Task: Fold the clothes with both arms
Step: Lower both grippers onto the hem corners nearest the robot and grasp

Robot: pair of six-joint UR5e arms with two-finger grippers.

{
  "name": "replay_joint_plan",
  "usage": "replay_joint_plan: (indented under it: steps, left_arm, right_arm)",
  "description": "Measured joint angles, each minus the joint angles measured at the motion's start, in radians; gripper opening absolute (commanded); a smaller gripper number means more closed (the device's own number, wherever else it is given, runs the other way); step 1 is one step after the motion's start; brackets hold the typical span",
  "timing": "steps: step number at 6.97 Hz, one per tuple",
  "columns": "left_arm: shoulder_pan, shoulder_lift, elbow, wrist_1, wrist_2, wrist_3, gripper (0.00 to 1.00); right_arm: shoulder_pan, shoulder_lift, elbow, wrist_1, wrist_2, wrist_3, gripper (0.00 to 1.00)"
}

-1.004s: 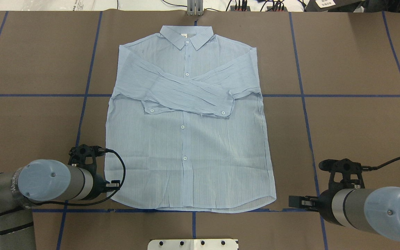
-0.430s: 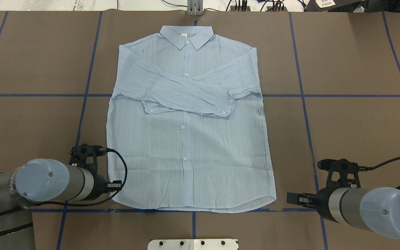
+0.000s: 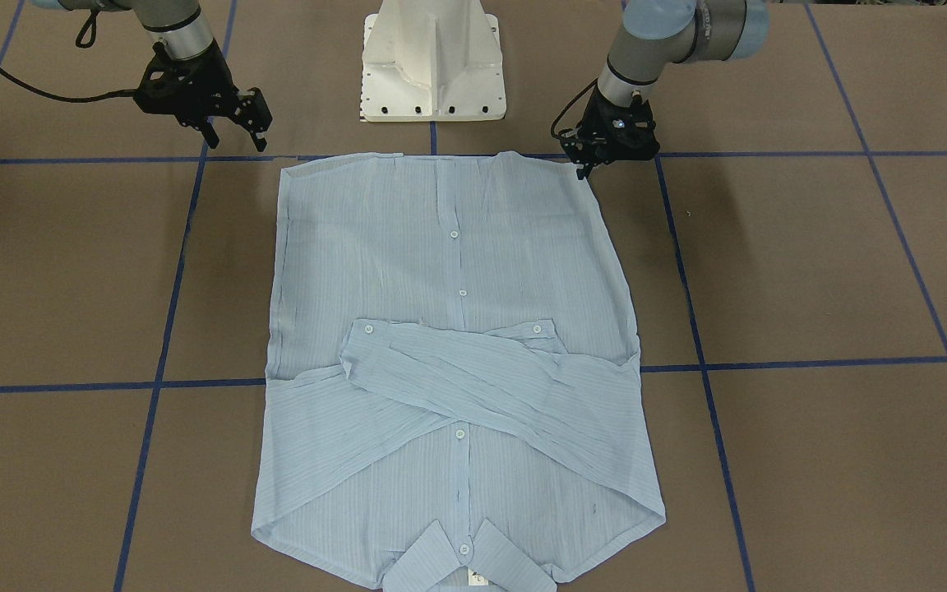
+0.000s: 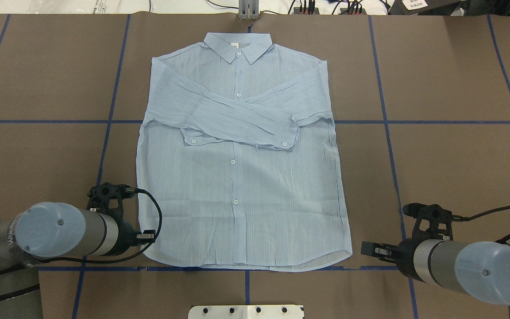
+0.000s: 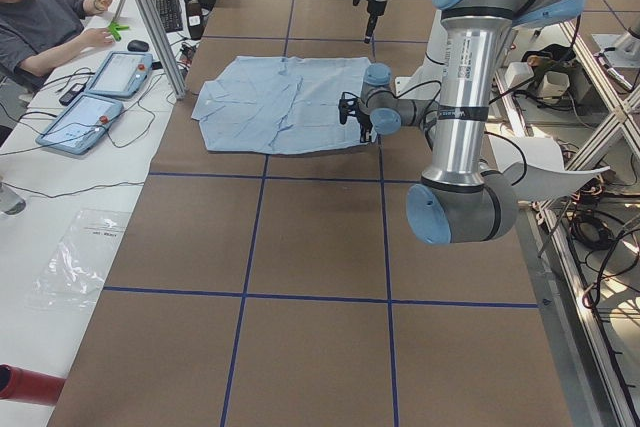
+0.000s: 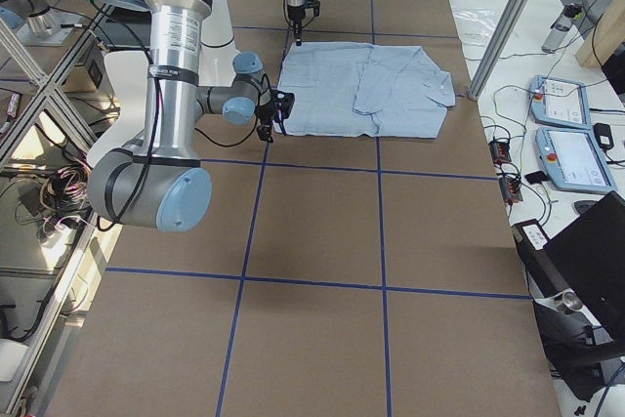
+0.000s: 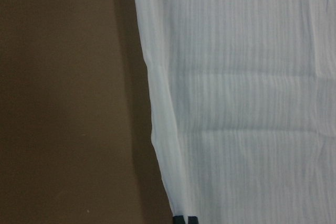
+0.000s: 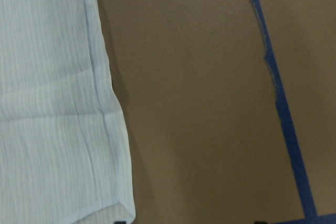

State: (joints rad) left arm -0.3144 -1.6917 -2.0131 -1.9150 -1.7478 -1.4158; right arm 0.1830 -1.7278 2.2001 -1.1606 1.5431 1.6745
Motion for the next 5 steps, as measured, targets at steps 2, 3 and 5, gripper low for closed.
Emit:
replay_joint_plan:
  steps: [2,3,5]
  left_arm:
    - [0.0,0.002,-0.011,-0.001,0.004,0.0,0.0]
    - [0.0,0.003,-0.017,0.001,0.005,-0.001,0.0]
    - [0.0,0.003,-0.023,0.002,0.005,-0.002,0.0]
  right_arm:
    - [-0.031,0.062,-0.058,0.021,-0.058,0.023,0.66]
    - [-0.042,0.092,-0.085,0.026,-0.081,0.029,0.64]
    - [-0.059,0.111,-0.11,0.028,-0.12,0.032,0.59]
